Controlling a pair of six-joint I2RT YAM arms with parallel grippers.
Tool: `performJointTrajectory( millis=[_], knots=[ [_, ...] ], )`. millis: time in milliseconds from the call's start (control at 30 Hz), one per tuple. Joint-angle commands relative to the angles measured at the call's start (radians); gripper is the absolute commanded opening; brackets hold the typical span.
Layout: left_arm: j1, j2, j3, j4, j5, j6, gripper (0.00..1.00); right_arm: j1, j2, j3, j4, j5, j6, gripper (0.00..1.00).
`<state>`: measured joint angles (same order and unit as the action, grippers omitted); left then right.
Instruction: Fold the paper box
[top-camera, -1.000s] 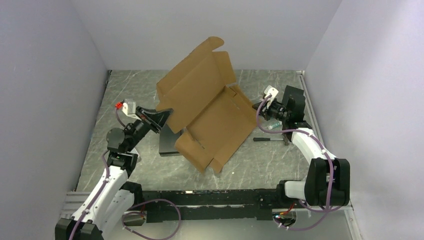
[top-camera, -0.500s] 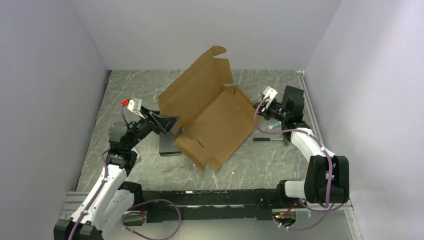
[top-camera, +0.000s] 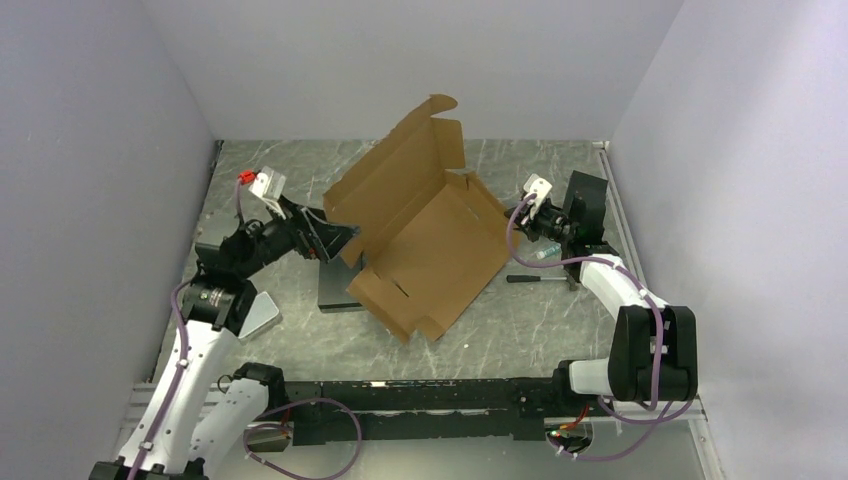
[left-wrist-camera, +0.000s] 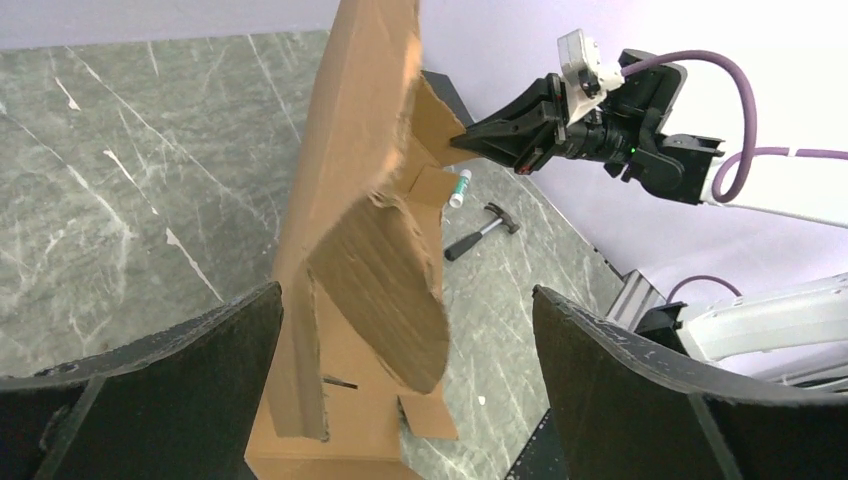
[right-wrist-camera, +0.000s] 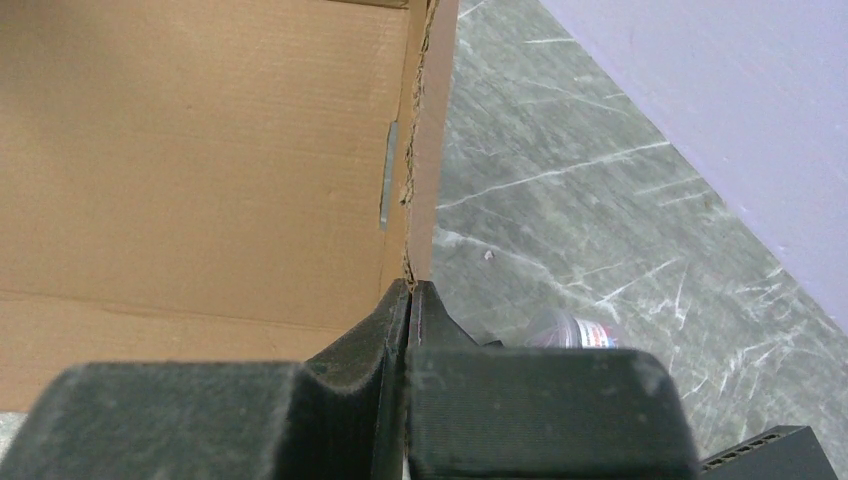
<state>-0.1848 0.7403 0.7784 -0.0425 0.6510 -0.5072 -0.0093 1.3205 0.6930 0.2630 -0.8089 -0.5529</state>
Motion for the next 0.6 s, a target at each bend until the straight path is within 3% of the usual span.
performJointTrajectory(
  millis=[0,333,567],
  knots=[
    [0.003,0.075,0.150,-0.200,0.019,0.097,0.99,0.005,-0.005,0.009,0.038,-0.022,-0.025,0.00],
    [0.013,0.279,0.422,-0.431,0.021,0.123,0.99,0.005,-0.004,0.010,0.040,-0.028,-0.020,0.00],
    [0.012,0.381,0.596,-0.580,-0.049,0.230,0.77,0.033,0.005,0.015,0.032,-0.030,-0.022,0.00]
  ],
)
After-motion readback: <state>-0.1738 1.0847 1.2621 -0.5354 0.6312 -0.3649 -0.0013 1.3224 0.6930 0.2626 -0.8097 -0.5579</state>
